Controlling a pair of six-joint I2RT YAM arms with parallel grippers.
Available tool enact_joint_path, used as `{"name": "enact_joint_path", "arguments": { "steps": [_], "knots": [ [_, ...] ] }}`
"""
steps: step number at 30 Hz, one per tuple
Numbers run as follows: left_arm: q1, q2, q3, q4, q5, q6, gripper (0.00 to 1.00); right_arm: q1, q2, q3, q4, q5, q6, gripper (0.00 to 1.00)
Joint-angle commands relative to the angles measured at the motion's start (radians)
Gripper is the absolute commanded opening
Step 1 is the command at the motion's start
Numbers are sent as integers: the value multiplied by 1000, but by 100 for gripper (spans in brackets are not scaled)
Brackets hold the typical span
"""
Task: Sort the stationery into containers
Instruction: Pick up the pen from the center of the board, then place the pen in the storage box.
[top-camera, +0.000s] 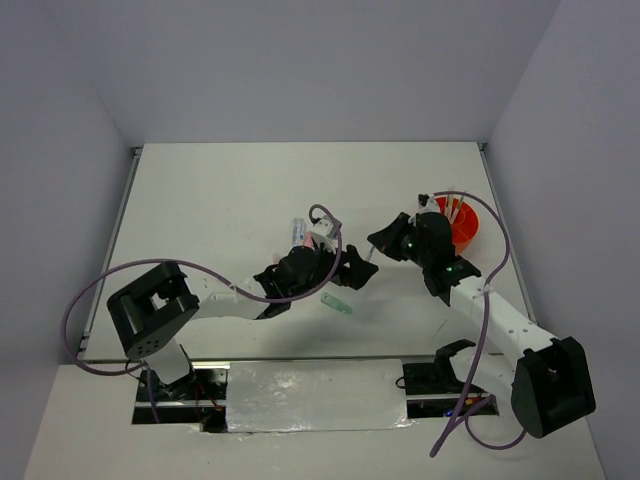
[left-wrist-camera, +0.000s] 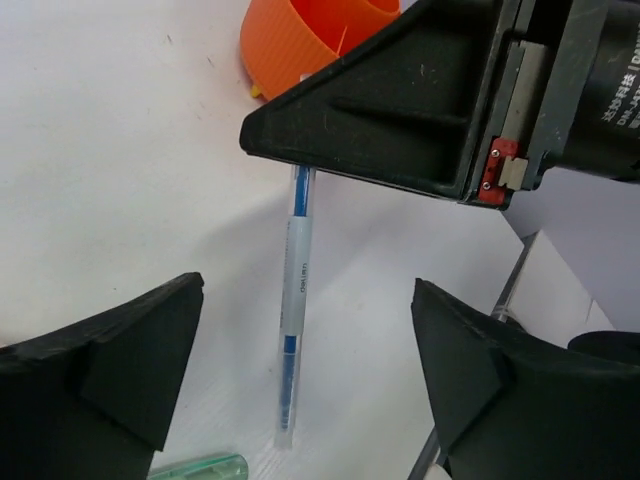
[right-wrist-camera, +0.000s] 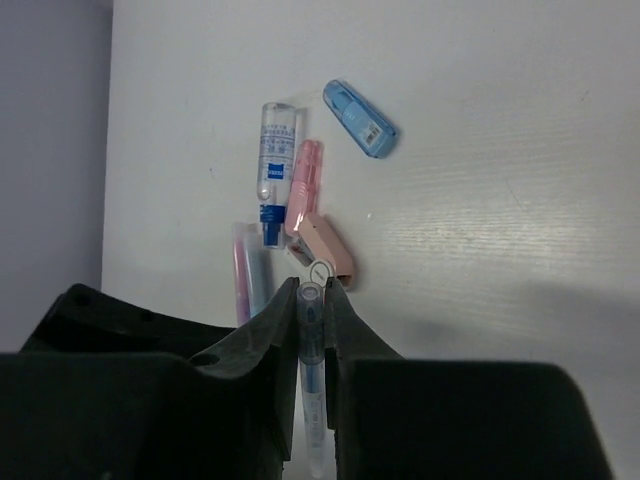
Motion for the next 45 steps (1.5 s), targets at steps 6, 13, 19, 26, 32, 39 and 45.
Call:
{"name": "enact_joint_path", "arguments": {
  "steps": [6, 13, 19, 26, 32, 39, 45],
  "knots": [
    [8, -156, 135, -506, -230, -22, 99, -10, -89, 227, -65, 457, -312, 0],
    [11, -322, 154, -917, -293, -12, 99, -97, -19, 327, 89, 1012, -545, 0],
    [14, -503, 121, -1038, -332, -30, 99, -232, 88, 372, 102, 1033, -506, 0],
    [20, -598, 138, -1140, -320, -35, 99, -297, 190, 364, 141, 982, -483, 0],
    [20, -675, 72, -1118, -306, -27, 99, -301, 239, 364, 187, 990, -484, 0],
    [23, -699, 18, -1109, -273, -31, 99, -303, 276, 327, 240, 982, -478, 2],
    [23, -727, 12, -1138, -289, -38, 99, -301, 297, 329, 183, 958, -446, 60]
  ]
}}
